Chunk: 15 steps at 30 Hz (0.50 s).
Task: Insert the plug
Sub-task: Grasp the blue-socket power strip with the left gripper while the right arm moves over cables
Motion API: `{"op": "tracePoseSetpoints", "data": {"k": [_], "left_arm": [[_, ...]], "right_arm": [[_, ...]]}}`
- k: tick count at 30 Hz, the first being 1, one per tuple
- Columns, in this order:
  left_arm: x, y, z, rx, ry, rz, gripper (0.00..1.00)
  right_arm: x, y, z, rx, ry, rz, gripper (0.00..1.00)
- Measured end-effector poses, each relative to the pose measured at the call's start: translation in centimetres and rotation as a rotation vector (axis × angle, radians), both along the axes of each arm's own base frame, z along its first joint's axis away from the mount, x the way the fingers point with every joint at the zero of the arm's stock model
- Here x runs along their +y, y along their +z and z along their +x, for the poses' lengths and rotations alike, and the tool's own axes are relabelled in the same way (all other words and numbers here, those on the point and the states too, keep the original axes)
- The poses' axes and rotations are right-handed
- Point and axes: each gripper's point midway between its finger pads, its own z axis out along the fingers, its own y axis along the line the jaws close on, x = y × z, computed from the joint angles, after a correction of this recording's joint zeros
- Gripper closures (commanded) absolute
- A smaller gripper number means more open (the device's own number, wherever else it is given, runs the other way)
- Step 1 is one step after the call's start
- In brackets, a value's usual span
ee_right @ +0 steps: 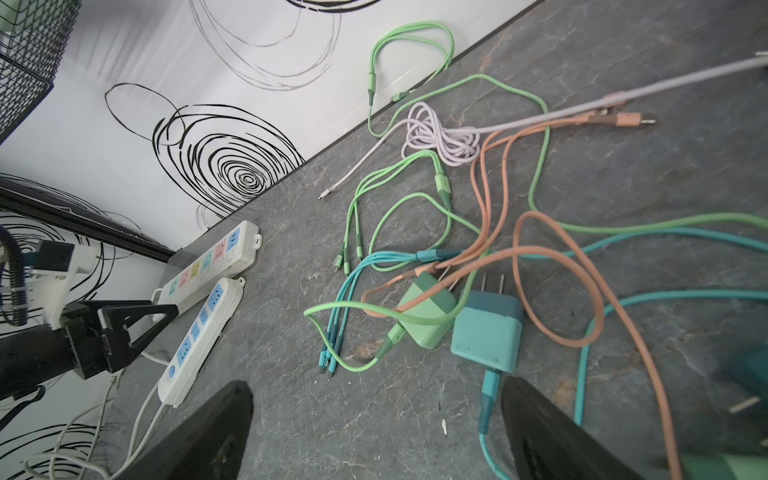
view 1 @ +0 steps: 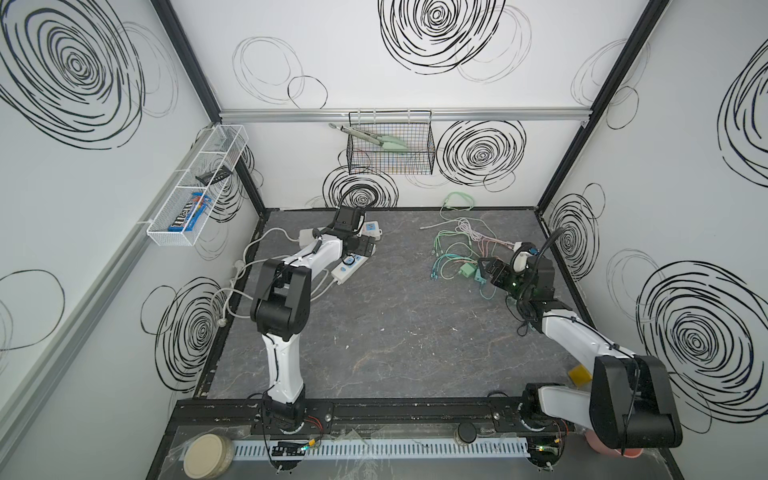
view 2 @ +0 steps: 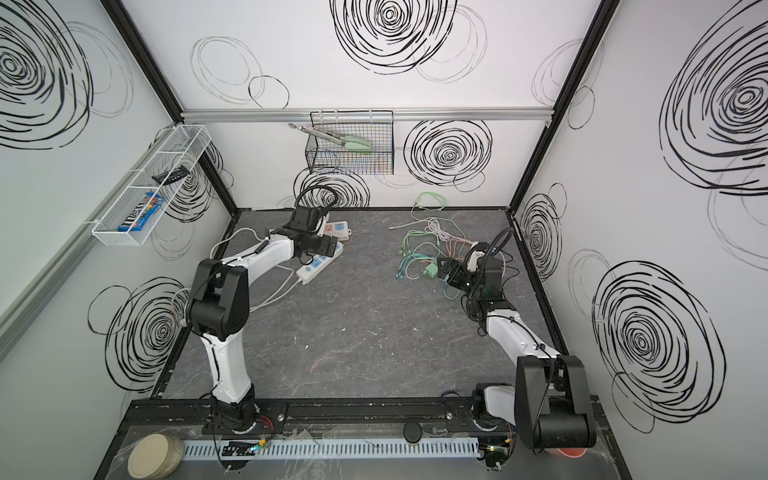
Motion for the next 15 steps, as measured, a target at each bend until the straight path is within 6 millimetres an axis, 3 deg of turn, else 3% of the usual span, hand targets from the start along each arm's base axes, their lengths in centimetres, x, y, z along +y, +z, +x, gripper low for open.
{"op": "tracePoseSetpoints", "data": {"k": [9,15], "left_arm": [[-0.3,-4.2,1.4,0.159,-0.079,0.054,0.0],[-0.5,-6.6,0.7,0.259,-0.131,0.042,0.09]], "right_arm": [[-0.4,0.3,0.3,-0.008,-0.005,-0.04,0.03],[-0.4,0.1,0.2,0.003,-0.004,-0.043,0.03]]}}
